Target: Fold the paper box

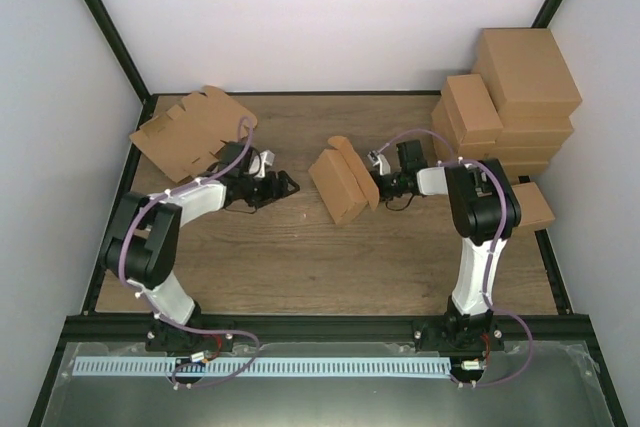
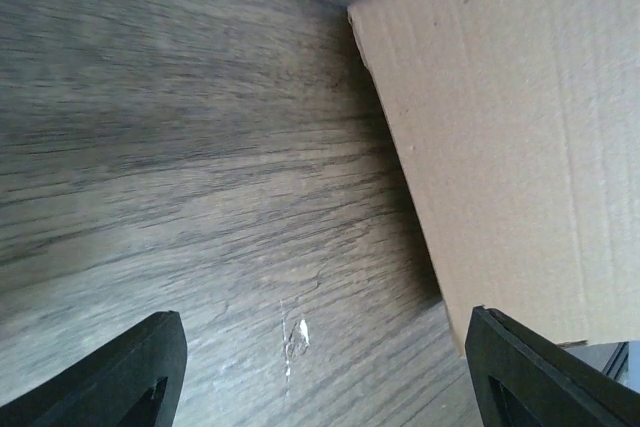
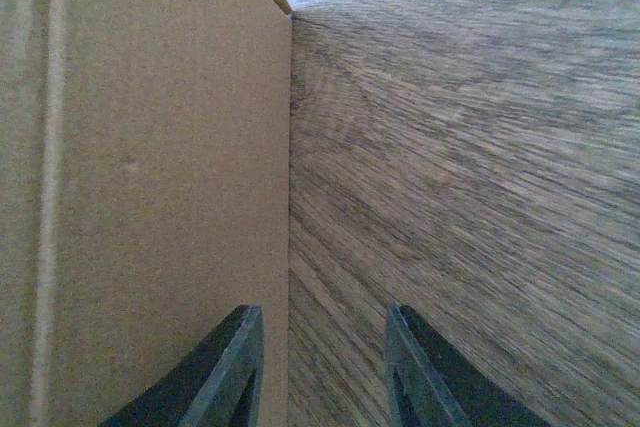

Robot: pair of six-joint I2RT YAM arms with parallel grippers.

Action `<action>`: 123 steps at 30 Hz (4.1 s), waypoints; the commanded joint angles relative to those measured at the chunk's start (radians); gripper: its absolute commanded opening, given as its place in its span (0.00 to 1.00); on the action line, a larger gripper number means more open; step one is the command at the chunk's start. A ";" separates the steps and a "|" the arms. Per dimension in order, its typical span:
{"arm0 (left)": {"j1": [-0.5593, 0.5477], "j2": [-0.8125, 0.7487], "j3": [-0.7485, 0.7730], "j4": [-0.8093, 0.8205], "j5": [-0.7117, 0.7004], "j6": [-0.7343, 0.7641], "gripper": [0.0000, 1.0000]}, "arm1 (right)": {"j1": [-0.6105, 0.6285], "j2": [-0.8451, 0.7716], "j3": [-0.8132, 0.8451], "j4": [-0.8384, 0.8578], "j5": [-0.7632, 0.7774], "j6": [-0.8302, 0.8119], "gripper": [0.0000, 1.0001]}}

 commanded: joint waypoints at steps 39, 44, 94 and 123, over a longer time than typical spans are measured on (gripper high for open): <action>-0.176 0.138 0.022 0.240 0.097 -0.127 0.23 | 0.110 -0.459 -0.016 -0.233 0.203 -0.073 0.91; -0.219 0.141 0.018 0.271 0.084 -0.149 0.23 | 0.205 -0.528 -0.075 -0.252 0.372 -0.099 0.95; -0.062 0.100 0.312 -0.032 -0.076 0.849 0.70 | 0.284 -0.700 -0.258 -0.197 0.620 -0.050 1.00; -0.105 0.225 0.432 -0.129 -0.054 0.842 0.19 | 0.284 -0.661 -0.227 -0.230 0.664 -0.033 0.99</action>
